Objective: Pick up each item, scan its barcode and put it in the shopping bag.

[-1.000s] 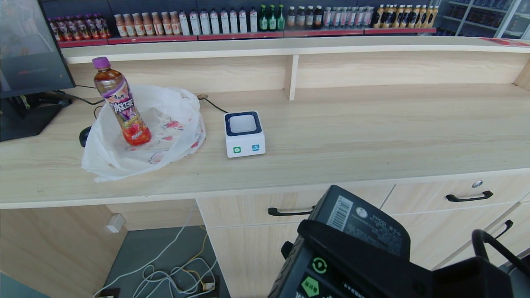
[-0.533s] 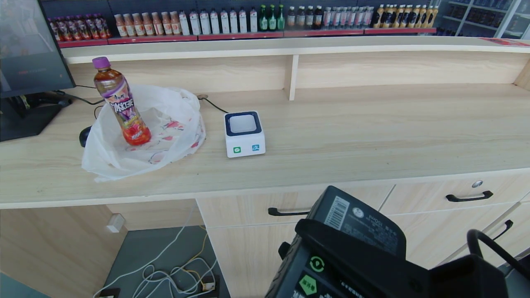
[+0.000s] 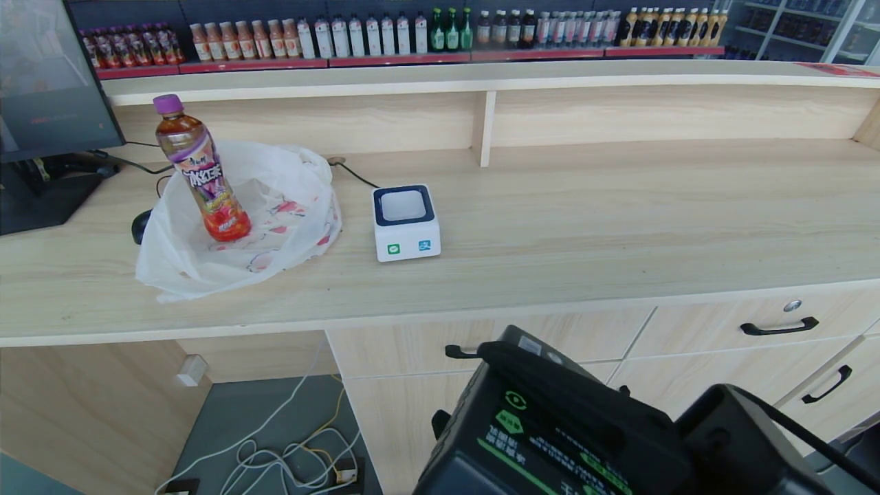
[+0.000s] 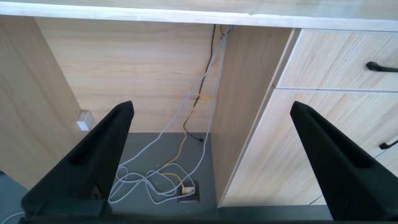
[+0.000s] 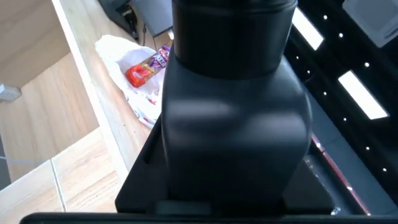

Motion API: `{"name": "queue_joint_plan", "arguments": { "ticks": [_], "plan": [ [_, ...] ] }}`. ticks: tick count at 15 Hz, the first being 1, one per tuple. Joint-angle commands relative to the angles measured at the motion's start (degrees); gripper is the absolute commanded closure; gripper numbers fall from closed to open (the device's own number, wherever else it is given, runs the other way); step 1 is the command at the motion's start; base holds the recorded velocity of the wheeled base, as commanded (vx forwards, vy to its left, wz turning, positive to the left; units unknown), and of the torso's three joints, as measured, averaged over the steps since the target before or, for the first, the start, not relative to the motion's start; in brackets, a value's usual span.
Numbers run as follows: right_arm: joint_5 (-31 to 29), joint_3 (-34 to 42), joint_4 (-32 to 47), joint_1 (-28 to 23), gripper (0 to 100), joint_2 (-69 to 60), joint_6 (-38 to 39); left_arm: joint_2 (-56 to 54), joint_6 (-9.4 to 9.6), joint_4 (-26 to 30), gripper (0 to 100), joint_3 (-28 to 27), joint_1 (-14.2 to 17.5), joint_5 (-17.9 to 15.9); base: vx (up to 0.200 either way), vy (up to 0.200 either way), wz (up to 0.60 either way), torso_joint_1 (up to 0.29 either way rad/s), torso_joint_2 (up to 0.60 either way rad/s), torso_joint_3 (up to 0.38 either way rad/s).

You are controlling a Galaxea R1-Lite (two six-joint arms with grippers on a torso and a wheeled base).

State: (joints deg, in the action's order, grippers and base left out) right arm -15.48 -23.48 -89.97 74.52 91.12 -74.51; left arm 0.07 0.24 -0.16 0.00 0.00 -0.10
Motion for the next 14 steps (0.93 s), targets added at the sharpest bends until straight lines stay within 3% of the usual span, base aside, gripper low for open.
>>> {"name": "queue_joint_plan", "arguments": {
  "ticks": [1, 3, 7, 9, 12, 14],
  "plan": [
    [-0.69, -0.52, -0.03, -0.17, 100, -1.39, 1.3, 0.01, 0.02, -0.02, 0, 0.0, 0.0, 0.01, 0.0, 0.0, 0.0, 0.0, 0.0, 0.0],
    [-2.27, -0.87, -0.03, -2.89, 100, -3.59, 6.75, 0.01, 0.02, -0.02, 0, 0.0, 0.0, 0.01, 0.0, 0.0, 0.0, 0.0, 0.0, 0.0],
    [-2.27, 4.06, -0.03, -8.52, 100, 0.28, 32.32, 0.01, 0.02, -0.02, 0, 0.0, 0.0, 0.01, 0.0, 0.0, 0.0, 0.0, 0.0, 0.0],
    [-2.36, 4.23, -0.03, -11.77, 100, 0.9, 41.11, 0.01, 0.02, -0.02, 0, 0.0, 0.0, 0.01, 0.0, 0.0, 0.0, 0.0, 0.0, 0.0],
    [-2.01, 1.15, -0.03, -23.19, 100, 1.34, 55.17, 0.01, 0.02, -0.02, 0, 0.0, 0.0, 0.01, 0.0, 0.0, 0.0, 0.0, 0.0, 0.0],
    [3.0, 1.24, -0.03, -34.18, 100, 2.92, 63.0, 0.01, 0.02, -0.02, 0, 0.0, 0.0, 0.01, 0.0, 0.0, 0.0, 0.0, 0.0, 0.0]
  ]
}}
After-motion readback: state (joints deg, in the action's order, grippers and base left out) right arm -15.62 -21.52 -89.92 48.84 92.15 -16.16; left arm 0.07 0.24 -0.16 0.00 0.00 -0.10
